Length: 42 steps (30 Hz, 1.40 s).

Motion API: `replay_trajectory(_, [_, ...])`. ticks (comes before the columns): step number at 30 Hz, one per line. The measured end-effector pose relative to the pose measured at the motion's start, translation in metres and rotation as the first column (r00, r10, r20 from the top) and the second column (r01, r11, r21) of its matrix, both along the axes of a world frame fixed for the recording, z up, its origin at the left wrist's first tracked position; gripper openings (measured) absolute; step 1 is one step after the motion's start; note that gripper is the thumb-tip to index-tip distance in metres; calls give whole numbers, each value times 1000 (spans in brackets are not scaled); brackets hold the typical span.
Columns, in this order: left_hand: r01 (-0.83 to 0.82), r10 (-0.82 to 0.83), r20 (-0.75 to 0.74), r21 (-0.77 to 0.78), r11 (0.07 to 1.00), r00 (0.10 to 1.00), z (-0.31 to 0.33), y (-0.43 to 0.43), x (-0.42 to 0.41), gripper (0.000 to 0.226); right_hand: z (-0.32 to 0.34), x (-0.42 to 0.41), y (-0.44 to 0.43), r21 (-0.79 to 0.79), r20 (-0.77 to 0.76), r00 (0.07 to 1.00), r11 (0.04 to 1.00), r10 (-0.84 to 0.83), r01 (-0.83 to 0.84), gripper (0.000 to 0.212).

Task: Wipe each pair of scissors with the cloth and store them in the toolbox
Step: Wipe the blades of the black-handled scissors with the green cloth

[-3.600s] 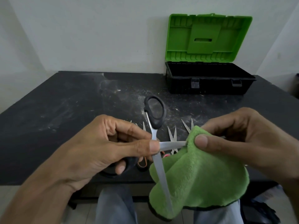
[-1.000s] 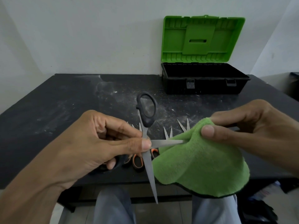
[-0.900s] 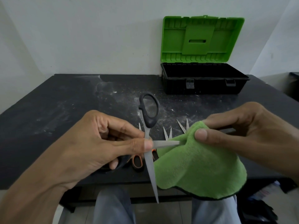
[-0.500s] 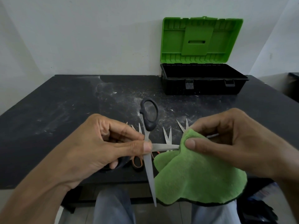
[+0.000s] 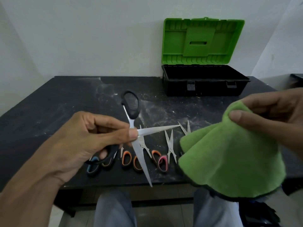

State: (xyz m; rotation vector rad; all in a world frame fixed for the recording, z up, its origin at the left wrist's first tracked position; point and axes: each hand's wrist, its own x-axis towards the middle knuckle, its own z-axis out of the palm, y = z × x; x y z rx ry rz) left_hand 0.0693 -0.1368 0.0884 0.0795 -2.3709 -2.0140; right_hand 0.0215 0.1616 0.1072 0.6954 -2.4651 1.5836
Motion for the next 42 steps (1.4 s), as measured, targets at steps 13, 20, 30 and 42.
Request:
replay_trajectory(13, [-85, 70, 69, 236, 968, 995, -23, 35, -32, 23, -7, -29, 24, 153, 225, 974, 988, -31, -3, 22])
replay_trajectory(20, [-141, 90, 147, 388, 911, 985, -36, 57, -51, 22, -33, -72, 48, 325, 390, 915, 945, -99, -36, 29])
replay_trajectory(30, [-155, 71, 179, 518, 841, 981, -47, 79, -70, 29, -105, -139, 73, 542, 297, 910, 836, -288, 88, 34])
replay_trajectory(42, [-271, 229, 151, 655, 705, 962, -47, 119, -93, 54, -74, -75, 22, 233, 19, 969, 944, -245, 234, 23])
